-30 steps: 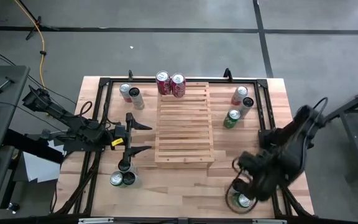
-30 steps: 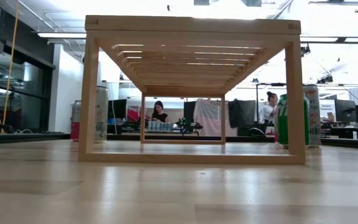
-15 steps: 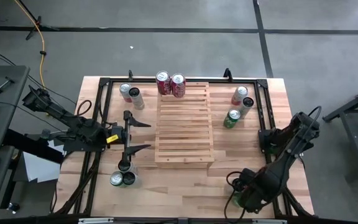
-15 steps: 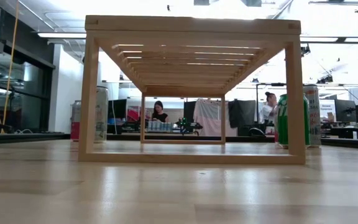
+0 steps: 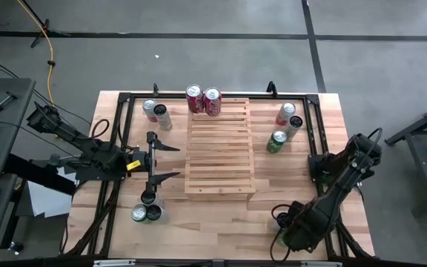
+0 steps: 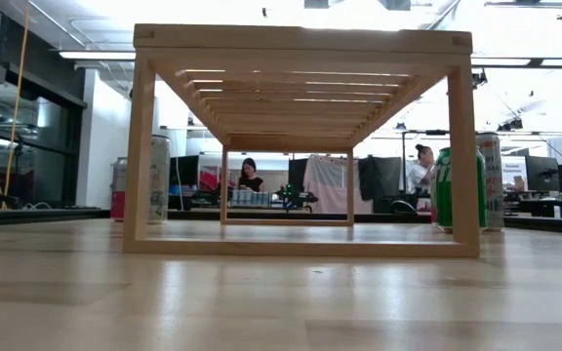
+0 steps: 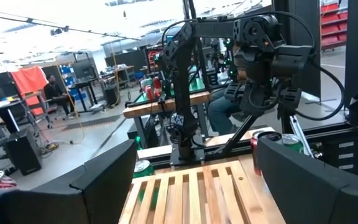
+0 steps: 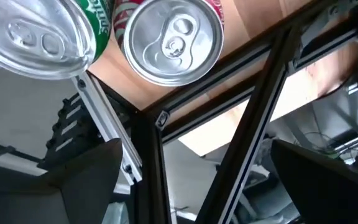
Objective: Place canned beverage on shelf
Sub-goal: Align the bottom right coke soda can with the other coke soda can on the shelf
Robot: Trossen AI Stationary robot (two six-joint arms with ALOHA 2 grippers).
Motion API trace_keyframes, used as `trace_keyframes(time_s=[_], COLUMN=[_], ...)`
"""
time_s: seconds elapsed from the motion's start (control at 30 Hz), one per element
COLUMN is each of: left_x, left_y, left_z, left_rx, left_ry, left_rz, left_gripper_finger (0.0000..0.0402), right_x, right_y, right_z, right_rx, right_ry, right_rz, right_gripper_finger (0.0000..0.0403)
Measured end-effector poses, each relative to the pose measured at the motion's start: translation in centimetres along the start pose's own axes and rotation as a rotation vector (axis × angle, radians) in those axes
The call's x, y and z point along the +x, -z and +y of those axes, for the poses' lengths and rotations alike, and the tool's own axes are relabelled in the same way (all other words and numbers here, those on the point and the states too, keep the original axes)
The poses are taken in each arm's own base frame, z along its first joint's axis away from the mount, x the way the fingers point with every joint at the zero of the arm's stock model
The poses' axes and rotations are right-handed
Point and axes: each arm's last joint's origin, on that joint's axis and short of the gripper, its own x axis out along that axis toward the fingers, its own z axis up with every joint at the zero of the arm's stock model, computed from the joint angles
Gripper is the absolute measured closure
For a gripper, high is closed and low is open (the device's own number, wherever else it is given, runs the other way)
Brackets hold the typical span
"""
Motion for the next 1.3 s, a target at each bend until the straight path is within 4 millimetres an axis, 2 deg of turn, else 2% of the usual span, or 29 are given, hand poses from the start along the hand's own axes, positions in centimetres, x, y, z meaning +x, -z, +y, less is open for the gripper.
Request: trace_keyframes(time_s=[0.23, 0.73, 1.0, 1.13, 1.3], left_x=[0.0, 0.0, 0.0, 0.0, 0.0], left_y=[0.0, 0.1, 0.1, 0.1, 0.1], left_z=[0.0, 0.0, 0.0, 0.0, 0.0], left_rx=[-0.016, -0.006, -0.006, -0.007, -0.007], left_ry=[0.001, 0.002, 0.002, 0.002, 0.002], left_rz=[0.003, 0.006, 0.007, 0.006, 0.006], left_gripper_finger=[0.0078, 0.0078, 0.0078, 0.0078, 0.0078], right_x=[0.0, 0.1, 0.6, 0.0, -1.6], right_y=[0.0, -0.2, 0.9, 1.4, 2.5], right_z=[0.0, 0.0, 0.0, -0.7, -2.7], right_rx=[-0.144, -0.004, 0.047, 0.086, 0.146], right_ry=[0.0, 0.025, 0.036, 0.002, -0.1], right_rz=[-0.002, -0.16, -0.238, -0.314, -0.485], right_gripper_finger=[0.0006, 0.0006, 0.0006, 0.0006, 0.0006])
